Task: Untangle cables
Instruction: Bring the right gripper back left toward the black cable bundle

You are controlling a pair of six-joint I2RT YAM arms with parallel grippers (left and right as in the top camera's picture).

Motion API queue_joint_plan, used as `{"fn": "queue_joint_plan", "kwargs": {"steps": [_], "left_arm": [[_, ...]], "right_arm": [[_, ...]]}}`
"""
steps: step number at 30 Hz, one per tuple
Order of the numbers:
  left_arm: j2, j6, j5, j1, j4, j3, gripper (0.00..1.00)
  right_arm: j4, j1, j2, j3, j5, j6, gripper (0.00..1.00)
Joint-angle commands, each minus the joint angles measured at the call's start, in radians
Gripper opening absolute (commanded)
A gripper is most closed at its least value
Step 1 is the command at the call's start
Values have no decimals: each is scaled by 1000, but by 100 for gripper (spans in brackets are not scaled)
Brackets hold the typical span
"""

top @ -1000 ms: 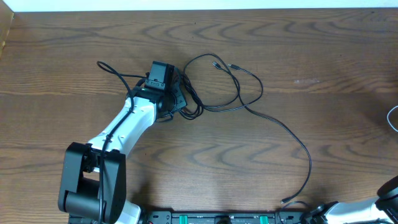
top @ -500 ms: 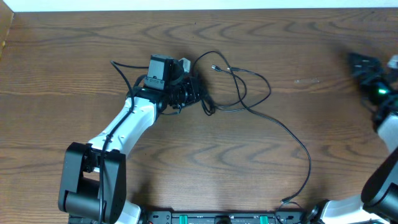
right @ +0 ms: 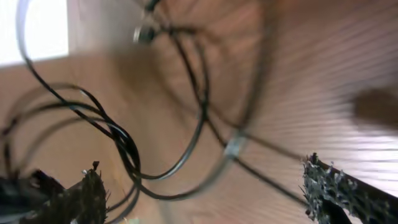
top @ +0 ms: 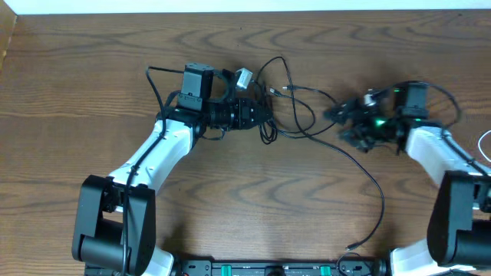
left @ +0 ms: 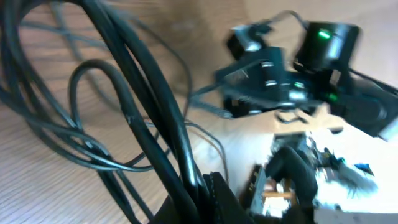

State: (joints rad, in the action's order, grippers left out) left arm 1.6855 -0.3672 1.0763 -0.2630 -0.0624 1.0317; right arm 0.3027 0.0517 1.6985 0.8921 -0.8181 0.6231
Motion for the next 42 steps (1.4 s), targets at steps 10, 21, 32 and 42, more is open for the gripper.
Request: {"fn": "queue_joint_plan", "kwargs": {"steps": [10, 21, 32, 42], "left_arm": [[-7, 101, 458, 2, 185, 6, 8], [-7, 101, 458, 5, 333, 6, 8], [-8, 100, 457, 111, 539, 6, 8], [-8, -43, 314, 283, 482, 6, 8]], "right_arm": [[-53, -203, -15, 0, 165, 344, 85], [156, -291, -15, -4, 448, 228, 1], [401, -94, -15, -4, 766, 218, 1], [411, 73, -16, -4, 726, 93, 1]]}}
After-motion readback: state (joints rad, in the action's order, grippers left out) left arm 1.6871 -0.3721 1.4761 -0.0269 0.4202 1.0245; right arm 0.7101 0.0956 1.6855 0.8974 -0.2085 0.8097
